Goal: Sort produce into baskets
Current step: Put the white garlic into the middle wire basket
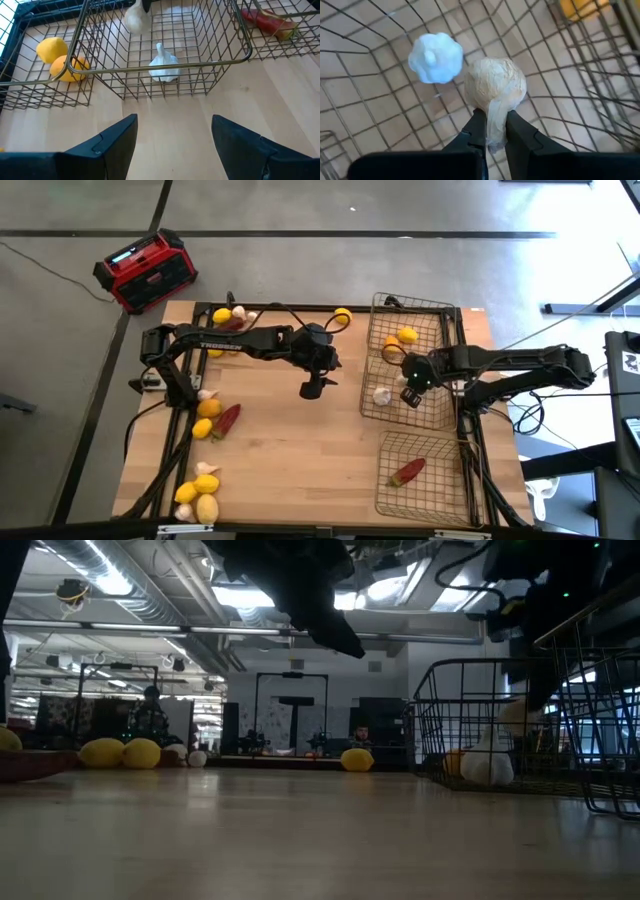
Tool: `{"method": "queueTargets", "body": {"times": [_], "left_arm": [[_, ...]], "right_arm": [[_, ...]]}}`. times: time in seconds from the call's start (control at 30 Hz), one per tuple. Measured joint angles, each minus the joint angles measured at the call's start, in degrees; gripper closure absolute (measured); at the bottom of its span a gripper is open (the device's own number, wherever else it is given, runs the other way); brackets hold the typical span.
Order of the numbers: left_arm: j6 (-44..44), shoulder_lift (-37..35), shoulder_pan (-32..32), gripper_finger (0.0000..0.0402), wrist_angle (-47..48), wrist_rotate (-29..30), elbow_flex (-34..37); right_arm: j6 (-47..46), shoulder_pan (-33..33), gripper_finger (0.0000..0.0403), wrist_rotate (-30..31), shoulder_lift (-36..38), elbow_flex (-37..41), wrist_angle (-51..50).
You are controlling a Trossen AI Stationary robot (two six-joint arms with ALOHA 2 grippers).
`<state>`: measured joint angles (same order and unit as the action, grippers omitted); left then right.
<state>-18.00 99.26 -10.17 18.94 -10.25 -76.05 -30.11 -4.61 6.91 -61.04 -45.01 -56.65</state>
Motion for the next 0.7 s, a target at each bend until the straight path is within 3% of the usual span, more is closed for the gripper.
{"method": "queueTargets", "body": {"times": [0.7], "left_arm": [[0.07,0.00,0.01,0.0150,0.01,-0.01,0.00]], "right_arm": [[-1.31,-2.55,0.0363,-2.04,-0.02,11.04,14.60]]}}
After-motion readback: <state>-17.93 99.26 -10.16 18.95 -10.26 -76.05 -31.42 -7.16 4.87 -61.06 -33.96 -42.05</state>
